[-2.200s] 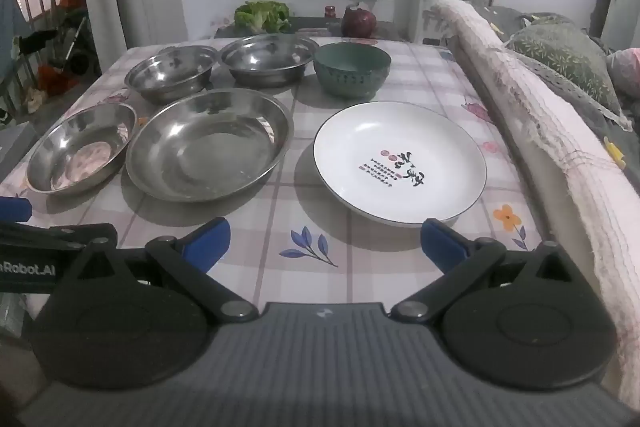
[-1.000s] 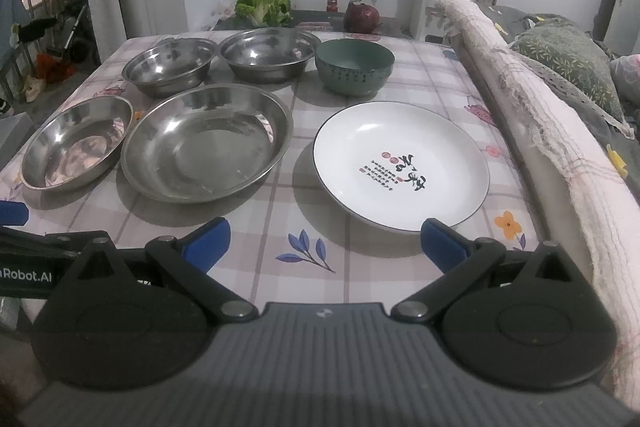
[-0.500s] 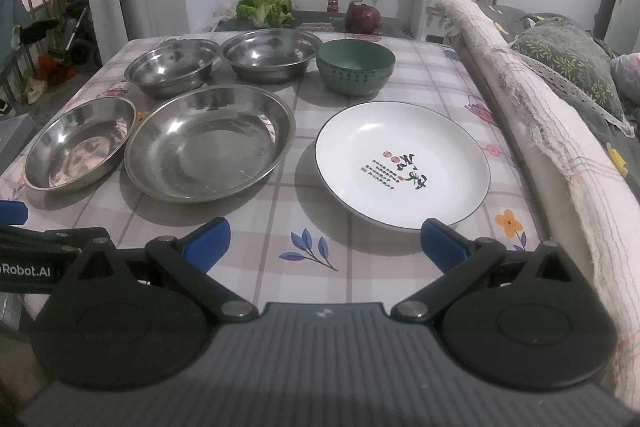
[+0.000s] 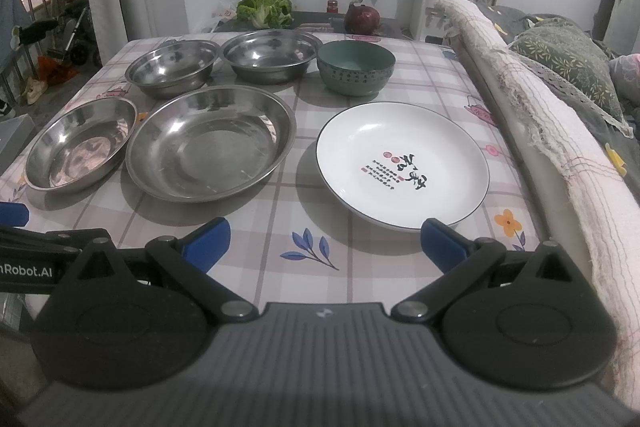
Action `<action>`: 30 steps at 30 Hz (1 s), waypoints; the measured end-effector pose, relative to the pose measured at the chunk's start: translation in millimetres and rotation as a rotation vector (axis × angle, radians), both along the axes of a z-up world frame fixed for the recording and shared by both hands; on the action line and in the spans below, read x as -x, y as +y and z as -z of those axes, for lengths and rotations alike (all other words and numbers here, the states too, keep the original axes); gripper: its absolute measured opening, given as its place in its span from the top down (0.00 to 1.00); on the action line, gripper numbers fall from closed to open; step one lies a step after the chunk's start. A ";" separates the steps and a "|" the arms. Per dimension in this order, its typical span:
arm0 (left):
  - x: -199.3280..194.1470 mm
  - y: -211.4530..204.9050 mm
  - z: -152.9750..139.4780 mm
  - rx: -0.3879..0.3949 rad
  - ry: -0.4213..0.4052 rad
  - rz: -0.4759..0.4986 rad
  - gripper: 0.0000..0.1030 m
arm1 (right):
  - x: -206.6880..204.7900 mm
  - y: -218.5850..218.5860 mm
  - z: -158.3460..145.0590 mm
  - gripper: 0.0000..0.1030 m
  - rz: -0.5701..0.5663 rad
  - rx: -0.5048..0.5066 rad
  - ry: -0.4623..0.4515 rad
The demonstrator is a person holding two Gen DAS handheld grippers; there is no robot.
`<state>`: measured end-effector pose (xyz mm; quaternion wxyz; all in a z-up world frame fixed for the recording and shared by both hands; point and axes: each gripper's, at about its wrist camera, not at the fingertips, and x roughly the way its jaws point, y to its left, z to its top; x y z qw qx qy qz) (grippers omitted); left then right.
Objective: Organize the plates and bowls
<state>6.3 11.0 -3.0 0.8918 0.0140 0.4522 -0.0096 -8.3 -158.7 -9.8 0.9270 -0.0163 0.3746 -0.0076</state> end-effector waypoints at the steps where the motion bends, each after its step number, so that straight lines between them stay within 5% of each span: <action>1: 0.2 0.0 -0.1 0.001 0.000 0.000 0.00 | 0.1 -0.2 0.2 0.01 0.000 0.000 0.000; 30: 1.6 -0.5 1.9 0.001 0.007 0.000 0.00 | 1.5 0.5 -0.1 0.01 0.000 -0.001 0.001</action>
